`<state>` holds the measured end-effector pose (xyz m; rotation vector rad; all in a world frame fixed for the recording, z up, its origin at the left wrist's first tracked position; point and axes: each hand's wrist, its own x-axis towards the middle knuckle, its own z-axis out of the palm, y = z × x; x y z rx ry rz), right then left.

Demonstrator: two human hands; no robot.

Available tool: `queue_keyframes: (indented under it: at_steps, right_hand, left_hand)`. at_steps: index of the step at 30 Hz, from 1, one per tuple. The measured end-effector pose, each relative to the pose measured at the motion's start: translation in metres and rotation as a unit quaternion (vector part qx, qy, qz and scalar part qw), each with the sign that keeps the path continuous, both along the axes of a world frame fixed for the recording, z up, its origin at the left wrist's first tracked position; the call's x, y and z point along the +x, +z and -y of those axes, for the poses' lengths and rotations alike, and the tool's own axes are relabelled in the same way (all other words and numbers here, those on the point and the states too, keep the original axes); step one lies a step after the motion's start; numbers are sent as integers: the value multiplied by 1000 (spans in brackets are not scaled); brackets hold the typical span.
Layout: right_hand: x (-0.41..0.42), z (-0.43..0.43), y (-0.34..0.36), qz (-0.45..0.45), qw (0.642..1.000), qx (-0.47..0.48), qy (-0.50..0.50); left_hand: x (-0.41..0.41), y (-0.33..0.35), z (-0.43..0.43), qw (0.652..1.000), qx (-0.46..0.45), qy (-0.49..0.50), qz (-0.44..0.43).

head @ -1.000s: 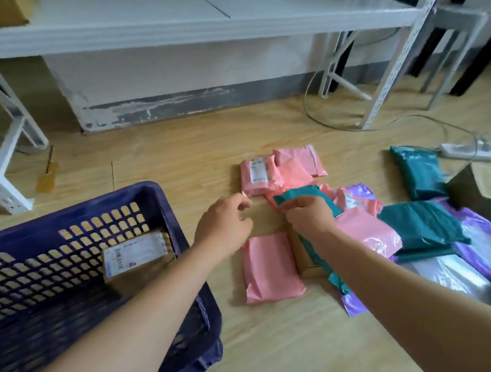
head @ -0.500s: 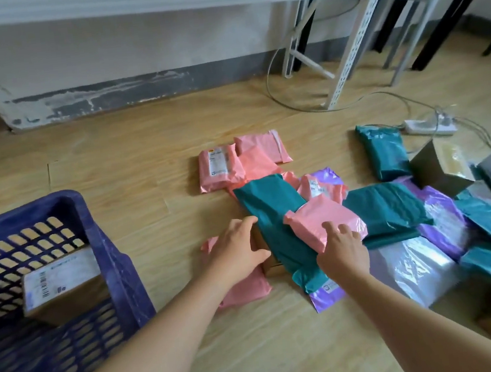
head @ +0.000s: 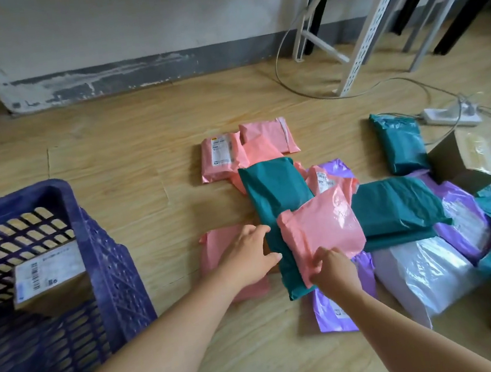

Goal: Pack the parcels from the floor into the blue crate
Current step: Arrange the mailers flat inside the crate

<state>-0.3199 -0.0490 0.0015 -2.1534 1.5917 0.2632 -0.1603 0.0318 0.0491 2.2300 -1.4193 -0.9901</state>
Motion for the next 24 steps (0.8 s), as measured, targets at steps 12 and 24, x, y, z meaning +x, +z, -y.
queue_keyframes:
  at_steps: [12, 24]
  right_hand:
    - [18, -8, -11, -38, 996, -27, 74]
    - [29, 15, -8, 127, 970, -201, 48]
  left_hand:
    - [7, -15, -10, 999, 32, 27, -19]
    - [22, -42, -20, 991, 74, 86, -69]
